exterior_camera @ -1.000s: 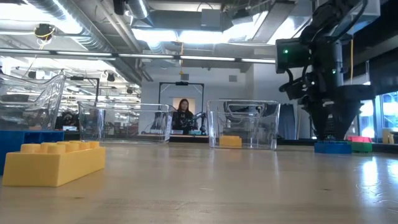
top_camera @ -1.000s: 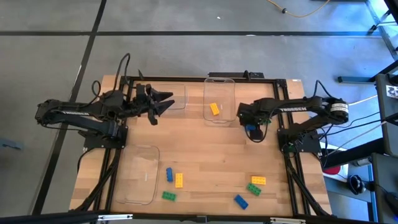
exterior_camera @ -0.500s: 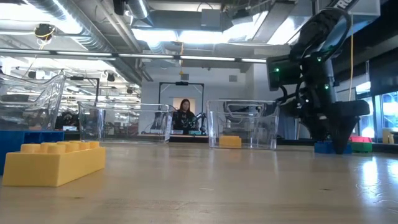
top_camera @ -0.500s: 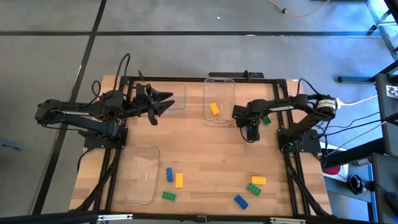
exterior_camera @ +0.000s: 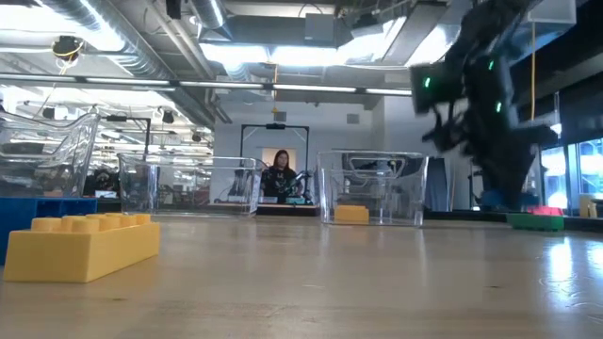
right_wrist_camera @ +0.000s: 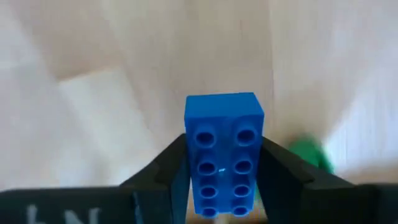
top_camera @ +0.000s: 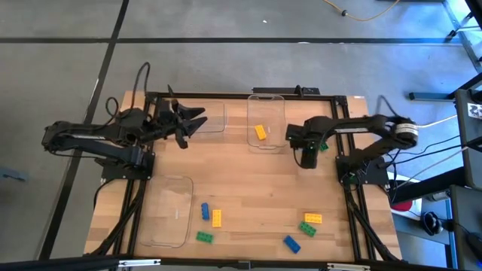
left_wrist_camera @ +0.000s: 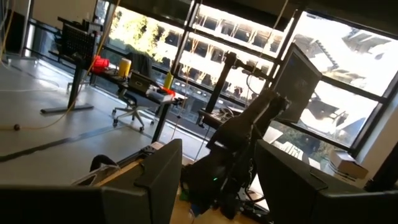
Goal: Sort & place blocks by color
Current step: Put the top right blue game piece into the top left transparent bin
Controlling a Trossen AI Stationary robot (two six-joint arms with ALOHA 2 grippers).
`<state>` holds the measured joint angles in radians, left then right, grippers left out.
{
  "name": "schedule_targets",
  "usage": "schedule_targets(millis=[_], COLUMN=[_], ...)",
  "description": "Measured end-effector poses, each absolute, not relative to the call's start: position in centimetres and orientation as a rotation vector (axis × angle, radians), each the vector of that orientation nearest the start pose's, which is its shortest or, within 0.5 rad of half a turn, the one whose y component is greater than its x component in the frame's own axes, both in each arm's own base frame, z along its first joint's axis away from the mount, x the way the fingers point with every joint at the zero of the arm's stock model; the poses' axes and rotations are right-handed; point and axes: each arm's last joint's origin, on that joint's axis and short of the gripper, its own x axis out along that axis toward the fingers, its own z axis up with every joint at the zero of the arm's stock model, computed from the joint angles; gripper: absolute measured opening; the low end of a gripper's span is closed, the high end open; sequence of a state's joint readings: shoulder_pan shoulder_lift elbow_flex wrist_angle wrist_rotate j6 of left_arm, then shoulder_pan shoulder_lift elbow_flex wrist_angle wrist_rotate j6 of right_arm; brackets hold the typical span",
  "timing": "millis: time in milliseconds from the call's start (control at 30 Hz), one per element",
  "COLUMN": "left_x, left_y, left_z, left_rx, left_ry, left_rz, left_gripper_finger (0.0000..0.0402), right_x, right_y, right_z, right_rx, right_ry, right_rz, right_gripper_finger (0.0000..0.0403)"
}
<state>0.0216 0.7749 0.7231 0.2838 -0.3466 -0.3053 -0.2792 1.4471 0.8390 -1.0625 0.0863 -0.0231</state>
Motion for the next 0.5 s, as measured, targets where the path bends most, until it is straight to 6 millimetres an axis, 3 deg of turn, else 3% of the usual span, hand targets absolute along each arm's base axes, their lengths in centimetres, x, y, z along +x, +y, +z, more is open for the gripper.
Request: schedule_targets(millis=[67, 233, 367, 500], left_x=[16.6, 15.3, 14.8, 14.9], left_y=[1.3, 1.3, 1.2, 1.0], left_z=[36.0, 36.5, 36.1, 35.8], left_rx=[-0.303, -0.265, -0.226, -0.183], left_ry=[-0.300, -0.311, -0.256, -0.207], left_rz=[0.332, 0.335, 0.317, 0.247], left_gripper_finger=[0.0195, 0.0195, 0.0195, 0.0195], right_x=[19.9, 20.3, 21.7, 23.6], right_y=[-5.9, -4.6, -3.8, -3.0], right_z=[20.1, 26.0, 29.5, 32.2], right_rx=[0.218, 0.451, 0.580, 0.546], right_ry=[1.598, 1.077, 0.578, 0.263], right_rz=[-0.335, -0.470, -0.425, -0.309], right_gripper_finger=[0.0142, 0.0142, 0.0142, 0.0142])
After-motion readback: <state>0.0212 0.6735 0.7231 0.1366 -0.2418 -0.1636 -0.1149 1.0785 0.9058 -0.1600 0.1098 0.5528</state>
